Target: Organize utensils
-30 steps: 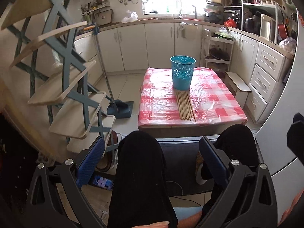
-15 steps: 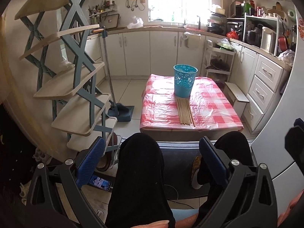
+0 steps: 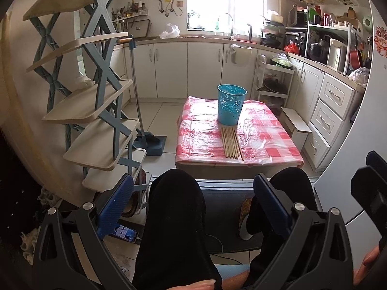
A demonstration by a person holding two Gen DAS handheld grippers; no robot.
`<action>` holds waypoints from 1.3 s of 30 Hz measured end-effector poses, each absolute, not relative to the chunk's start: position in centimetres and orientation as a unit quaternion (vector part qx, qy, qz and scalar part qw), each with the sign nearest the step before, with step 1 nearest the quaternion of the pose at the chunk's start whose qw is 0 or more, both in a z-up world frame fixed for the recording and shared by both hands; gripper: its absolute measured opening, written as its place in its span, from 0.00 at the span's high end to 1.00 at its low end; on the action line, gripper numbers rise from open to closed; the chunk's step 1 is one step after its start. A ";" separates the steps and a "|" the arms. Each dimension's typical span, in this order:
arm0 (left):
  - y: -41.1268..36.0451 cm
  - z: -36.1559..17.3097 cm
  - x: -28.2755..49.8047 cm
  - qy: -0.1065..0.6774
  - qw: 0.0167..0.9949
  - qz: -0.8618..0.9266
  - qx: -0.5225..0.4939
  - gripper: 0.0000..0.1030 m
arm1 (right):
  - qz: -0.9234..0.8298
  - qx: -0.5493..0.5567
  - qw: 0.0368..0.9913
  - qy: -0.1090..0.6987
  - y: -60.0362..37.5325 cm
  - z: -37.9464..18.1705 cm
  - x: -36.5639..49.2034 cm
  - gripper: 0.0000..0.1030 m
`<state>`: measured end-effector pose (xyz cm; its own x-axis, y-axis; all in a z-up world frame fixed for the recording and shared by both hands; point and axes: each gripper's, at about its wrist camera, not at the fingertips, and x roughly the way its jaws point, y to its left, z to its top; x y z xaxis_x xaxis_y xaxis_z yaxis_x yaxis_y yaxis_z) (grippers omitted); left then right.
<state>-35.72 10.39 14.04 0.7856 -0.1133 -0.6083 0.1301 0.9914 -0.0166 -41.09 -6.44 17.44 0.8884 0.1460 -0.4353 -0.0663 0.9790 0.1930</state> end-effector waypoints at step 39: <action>10.5 11.3 -32.2 0.367 0.928 -0.059 0.006 0.08 | 0.077 0.083 0.960 0.258 -6.2 15.3 -38.1 0.07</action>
<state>-32.19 10.51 11.26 0.7230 -0.1050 -0.6828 0.1145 0.9929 -0.0314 -38.11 -6.20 15.30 0.8553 0.1901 -0.4820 -0.1049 0.9745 0.1983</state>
